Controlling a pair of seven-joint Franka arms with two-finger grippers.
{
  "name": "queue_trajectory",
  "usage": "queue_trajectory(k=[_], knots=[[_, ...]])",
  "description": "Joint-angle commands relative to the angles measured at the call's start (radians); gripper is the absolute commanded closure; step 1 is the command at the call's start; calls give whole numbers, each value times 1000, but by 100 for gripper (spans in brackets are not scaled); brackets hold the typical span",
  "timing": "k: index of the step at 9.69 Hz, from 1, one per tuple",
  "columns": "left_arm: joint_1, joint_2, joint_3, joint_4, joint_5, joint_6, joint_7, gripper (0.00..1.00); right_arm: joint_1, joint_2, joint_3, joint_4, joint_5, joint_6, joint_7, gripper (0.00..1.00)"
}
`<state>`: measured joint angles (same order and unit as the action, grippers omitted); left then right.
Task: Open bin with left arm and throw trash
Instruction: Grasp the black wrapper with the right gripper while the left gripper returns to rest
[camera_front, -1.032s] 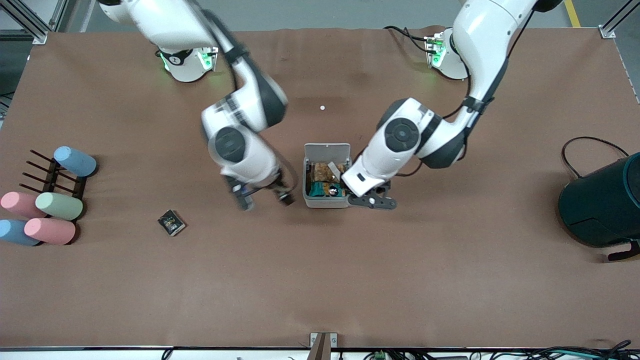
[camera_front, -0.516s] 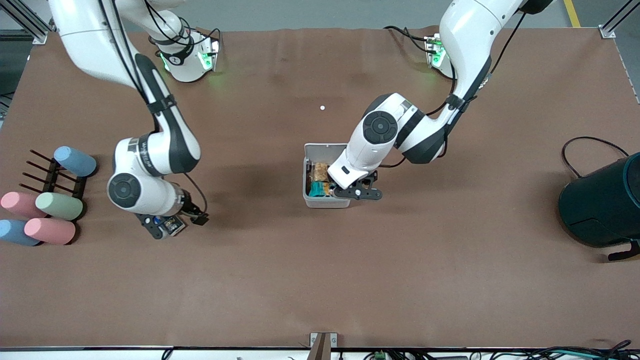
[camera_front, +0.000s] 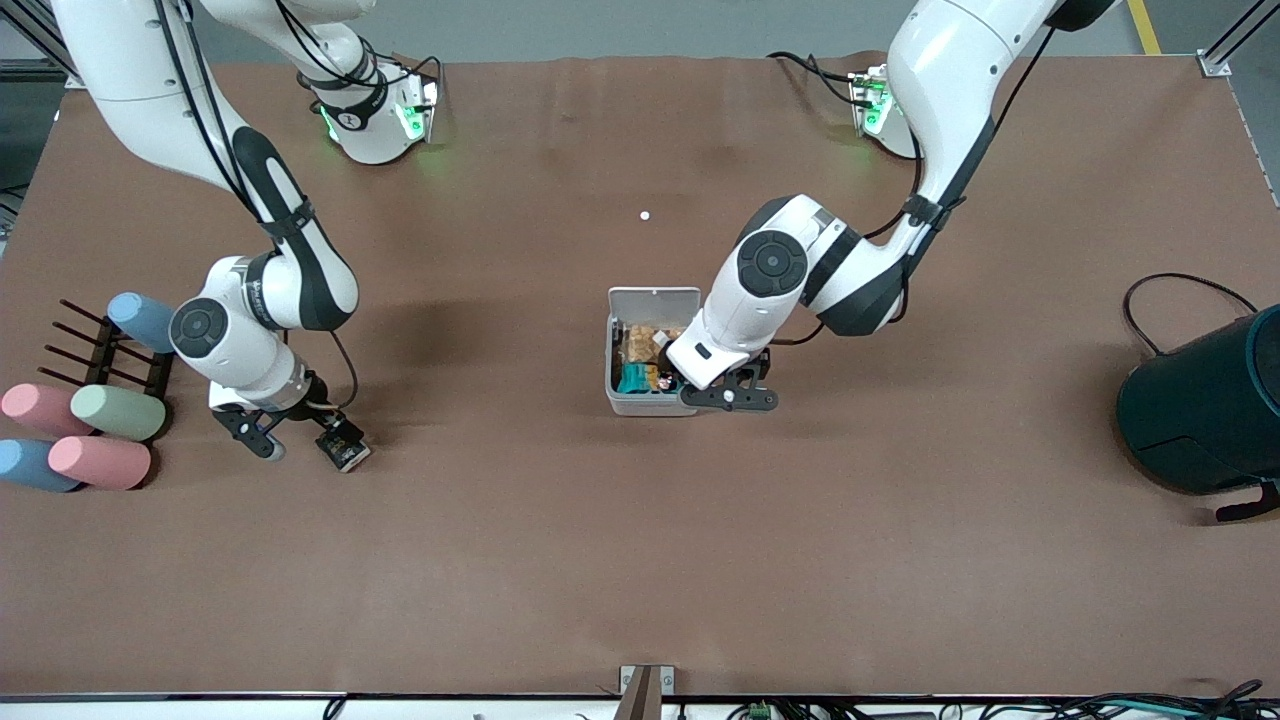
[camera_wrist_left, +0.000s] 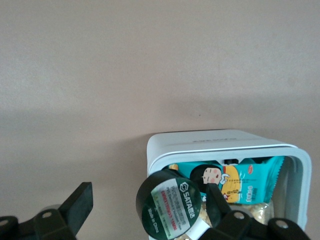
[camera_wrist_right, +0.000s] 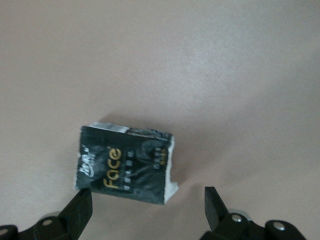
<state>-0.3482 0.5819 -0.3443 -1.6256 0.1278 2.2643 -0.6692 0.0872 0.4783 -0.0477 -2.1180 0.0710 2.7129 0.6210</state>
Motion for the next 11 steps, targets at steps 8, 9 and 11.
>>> queue_trajectory(k=[8, 9, 11], knots=[[294, -340, -16, 182, 12, -629, 202, 0, -13, 83, 11, 58, -22, 67, 23, 73], [311, -411, 7, 179, -11, -702, 305, 0, -15, 83, 11, 64, -22, 62, 19, 94], [307, -547, 137, 109, -75, -761, 467, 0, -6, 62, 11, 87, -22, -14, 23, 100]])
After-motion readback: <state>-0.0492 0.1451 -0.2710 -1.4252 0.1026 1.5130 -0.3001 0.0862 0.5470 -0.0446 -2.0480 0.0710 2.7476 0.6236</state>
